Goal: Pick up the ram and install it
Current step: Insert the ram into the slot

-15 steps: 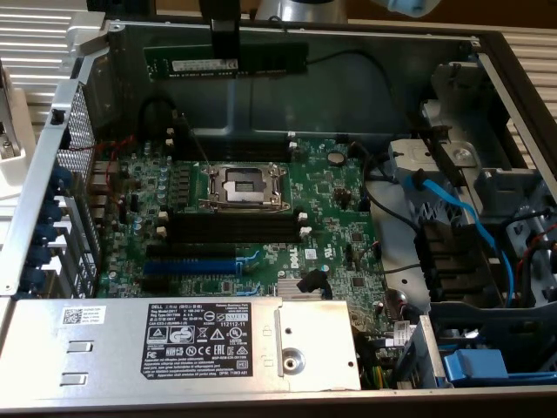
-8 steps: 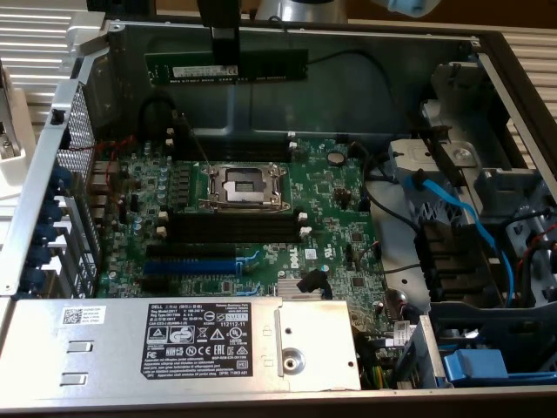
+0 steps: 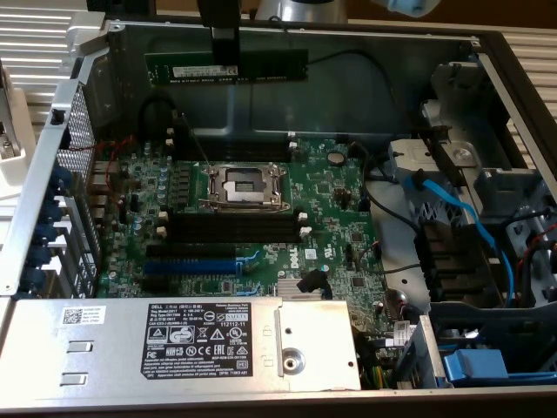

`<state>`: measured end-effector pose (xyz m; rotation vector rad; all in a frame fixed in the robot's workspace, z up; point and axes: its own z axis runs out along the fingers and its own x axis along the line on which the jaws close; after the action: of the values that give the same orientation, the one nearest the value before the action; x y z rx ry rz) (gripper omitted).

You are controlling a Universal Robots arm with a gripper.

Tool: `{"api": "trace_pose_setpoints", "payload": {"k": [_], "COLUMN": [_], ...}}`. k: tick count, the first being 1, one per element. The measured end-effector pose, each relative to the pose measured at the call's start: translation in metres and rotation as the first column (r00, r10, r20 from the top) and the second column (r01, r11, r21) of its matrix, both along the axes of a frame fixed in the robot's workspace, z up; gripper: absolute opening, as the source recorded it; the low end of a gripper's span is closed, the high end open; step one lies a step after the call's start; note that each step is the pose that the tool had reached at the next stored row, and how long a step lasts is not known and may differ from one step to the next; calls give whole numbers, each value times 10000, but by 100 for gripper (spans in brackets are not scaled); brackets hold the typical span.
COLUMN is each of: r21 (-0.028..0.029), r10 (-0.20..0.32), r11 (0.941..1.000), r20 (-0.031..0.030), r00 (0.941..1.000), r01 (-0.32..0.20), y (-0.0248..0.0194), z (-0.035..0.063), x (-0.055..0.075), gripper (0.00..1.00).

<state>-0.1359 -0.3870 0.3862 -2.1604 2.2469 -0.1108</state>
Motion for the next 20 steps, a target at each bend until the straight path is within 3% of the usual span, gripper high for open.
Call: {"api": "trace_pose_setpoints", "payload": {"k": [4,7,10,14,20], "r21": [-3,38,41,40,41], "r10": [-1,-2,-19,-30,-39], "r11": [10000,10000,10000,10000,10000], "r20": [-1,-16,-81,-276,-305], "r00": [10000,10000,10000,9996,9995], "r01": [1,2,20,31,40], "y": [-9,-80,-98,-111,-122], "z": [-2,-8,-26,-33,-47], "x": [-1,-1,5,12,62], "gripper": [12,12,12,12,12]}}
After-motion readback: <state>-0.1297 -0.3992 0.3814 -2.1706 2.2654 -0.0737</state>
